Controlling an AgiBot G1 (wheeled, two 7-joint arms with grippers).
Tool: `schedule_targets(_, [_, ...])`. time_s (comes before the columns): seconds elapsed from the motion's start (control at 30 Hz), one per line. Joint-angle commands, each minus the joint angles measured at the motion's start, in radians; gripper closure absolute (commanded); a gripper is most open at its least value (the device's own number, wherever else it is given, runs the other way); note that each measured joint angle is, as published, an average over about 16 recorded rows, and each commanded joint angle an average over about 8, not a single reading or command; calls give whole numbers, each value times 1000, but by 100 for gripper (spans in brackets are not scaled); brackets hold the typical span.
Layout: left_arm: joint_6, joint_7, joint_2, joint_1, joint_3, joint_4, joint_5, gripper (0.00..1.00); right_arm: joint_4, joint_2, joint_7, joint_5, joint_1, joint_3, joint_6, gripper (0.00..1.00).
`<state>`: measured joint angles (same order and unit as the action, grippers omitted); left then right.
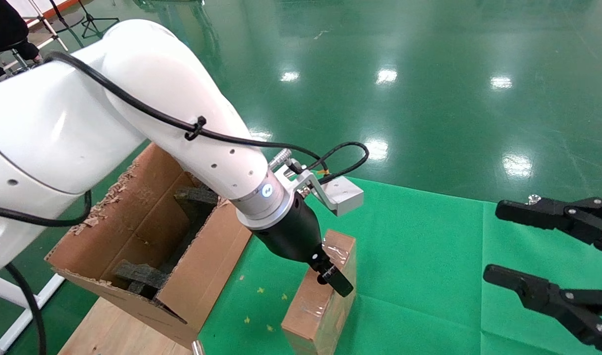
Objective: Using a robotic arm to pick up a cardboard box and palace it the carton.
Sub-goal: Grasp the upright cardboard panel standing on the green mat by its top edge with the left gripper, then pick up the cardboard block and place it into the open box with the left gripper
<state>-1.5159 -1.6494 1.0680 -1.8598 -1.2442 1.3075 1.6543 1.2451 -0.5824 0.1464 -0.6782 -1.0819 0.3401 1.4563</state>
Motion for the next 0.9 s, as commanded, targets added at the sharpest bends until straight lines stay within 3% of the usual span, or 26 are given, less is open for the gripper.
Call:
schedule_targets(0.03, [0,0,0,0,0,0,0,100,0,0,0,0,0,0,0,0])
schedule_targets(0.47, [26,70,-48,-14,23,13,-9,100,0,0,0,0,0,0,0,0])
schedule_targets(0.67, [76,170,-175,-65,86,13,-22,100,0,0,0,0,0,0,0,0])
schedule_targets(0.9, [96,307,-358,-221,197,-2,-29,100,0,0,0,0,0,0,0,0])
